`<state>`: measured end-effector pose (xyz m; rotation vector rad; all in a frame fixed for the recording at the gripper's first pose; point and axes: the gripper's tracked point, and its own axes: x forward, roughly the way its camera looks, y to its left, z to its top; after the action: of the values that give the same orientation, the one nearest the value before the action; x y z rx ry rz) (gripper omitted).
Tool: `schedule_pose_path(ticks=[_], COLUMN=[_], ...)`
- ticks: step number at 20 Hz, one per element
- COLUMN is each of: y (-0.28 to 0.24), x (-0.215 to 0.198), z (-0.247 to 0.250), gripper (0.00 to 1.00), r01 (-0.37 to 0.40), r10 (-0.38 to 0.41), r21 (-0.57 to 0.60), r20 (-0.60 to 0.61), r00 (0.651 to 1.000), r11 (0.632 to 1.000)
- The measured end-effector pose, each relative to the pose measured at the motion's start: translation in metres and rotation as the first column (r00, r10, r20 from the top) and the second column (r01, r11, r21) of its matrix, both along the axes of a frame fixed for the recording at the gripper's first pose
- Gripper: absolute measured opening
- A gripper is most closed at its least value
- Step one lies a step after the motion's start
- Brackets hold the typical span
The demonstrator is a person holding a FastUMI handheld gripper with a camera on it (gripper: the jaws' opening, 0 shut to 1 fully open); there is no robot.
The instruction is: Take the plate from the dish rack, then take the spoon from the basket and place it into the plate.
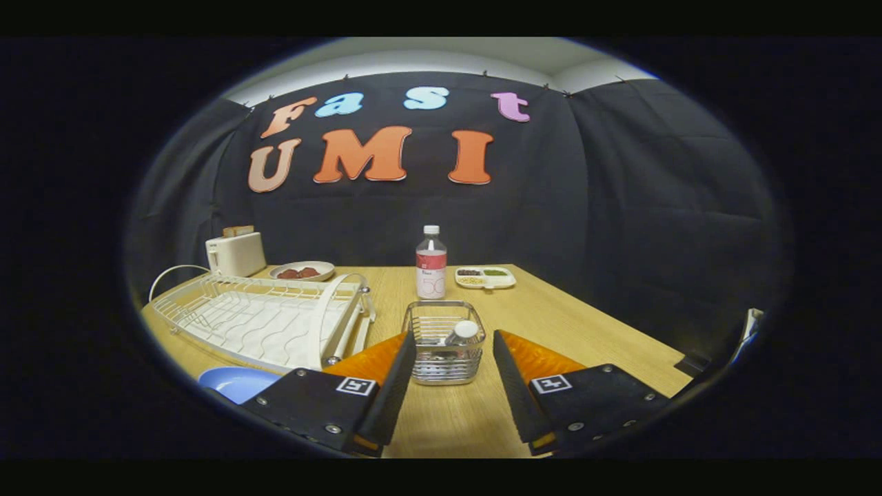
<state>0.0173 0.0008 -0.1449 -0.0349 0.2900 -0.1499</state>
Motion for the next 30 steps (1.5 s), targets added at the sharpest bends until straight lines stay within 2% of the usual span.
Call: schedule_pose_path(ticks=[8,9,13,21,24,27,30], y=[-0.01,-0.005,-0.001,-0.009,-0.006,0.01,0.017], x=[0.017,0.02,0.017,0.0,-0.012,-0.027,-0.038], z=[-0.004,-0.002,0.009,0.074,0.093,0.11,0.116], gripper=[0.21,0.15,0.09,0.09,0.09,0.09,0.09], r01=[0.034,0.02,0.012,-0.013,-0.04,-0.118,-0.161], r10=[-0.035,-0.02,-0.014,-0.005,0.022,0.097,0.14], r21=[0.027,0.052,0.109,0.146,0.125,0.122,0.105], r20=[0.005,0.011,0.014,0.121,0.143,0.169,0.183], r00=[0.999,1.0,1.0,0.993,0.99,0.981,0.973], r11=[0.999,0.998,0.994,0.989,0.991,0.985,0.981])
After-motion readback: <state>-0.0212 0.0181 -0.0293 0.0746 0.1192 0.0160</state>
